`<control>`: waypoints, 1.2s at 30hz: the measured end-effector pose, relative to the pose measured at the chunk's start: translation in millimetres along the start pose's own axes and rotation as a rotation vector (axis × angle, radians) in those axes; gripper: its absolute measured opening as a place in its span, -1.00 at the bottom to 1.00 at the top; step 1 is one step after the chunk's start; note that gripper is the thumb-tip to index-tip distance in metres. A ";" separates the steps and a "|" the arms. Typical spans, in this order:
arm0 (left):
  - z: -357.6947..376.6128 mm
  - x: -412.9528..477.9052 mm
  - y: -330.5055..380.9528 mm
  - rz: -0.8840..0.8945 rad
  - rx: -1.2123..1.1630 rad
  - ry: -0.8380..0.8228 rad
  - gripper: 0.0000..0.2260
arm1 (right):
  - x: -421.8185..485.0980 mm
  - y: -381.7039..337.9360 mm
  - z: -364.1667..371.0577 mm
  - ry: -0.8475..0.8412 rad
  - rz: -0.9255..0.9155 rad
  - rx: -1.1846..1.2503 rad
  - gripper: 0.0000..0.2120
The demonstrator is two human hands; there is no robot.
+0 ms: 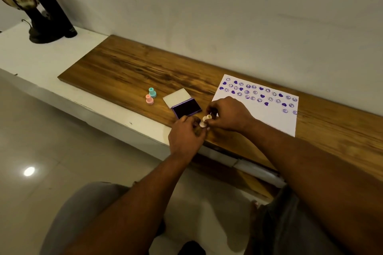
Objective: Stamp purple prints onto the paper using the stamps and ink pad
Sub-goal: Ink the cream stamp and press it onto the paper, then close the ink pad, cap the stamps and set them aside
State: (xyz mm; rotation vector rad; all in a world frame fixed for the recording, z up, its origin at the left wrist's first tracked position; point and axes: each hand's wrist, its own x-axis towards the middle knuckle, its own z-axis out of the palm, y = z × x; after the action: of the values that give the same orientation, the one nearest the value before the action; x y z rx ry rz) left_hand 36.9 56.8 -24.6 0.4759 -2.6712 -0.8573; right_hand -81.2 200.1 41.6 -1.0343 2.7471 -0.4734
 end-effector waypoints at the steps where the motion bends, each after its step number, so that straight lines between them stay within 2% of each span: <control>1: 0.8 -0.2 -0.5 -0.007 -0.003 -0.001 -0.59 | 0.1 -1.2 1.1 -0.002 -0.001 -0.001 -0.67; 12: 5.2 0.6 -0.4 -0.048 -0.016 0.023 -0.61 | 6.5 -6.9 11.6 -0.012 -0.001 -0.046 -0.70; 22: 2.9 1.7 2.0 -0.072 -0.020 0.001 -0.58 | 7.9 -6.7 18.7 -0.025 0.050 0.034 -0.69; 30: -0.7 3.4 5.4 -0.086 -0.031 -0.013 -0.60 | 8.5 -15.4 22.5 0.006 0.121 -0.021 -0.67; 36: -31.1 15.6 -1.8 0.018 0.056 -0.118 -0.51 | 2.3 -19.6 28.2 0.043 0.057 0.004 -0.59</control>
State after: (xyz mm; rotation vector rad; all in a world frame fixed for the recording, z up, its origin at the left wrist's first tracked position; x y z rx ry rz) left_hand 34.7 33.6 1.3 0.4255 -2.8089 -0.8320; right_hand -63.4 178.1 22.0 -0.9531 2.8030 -0.4983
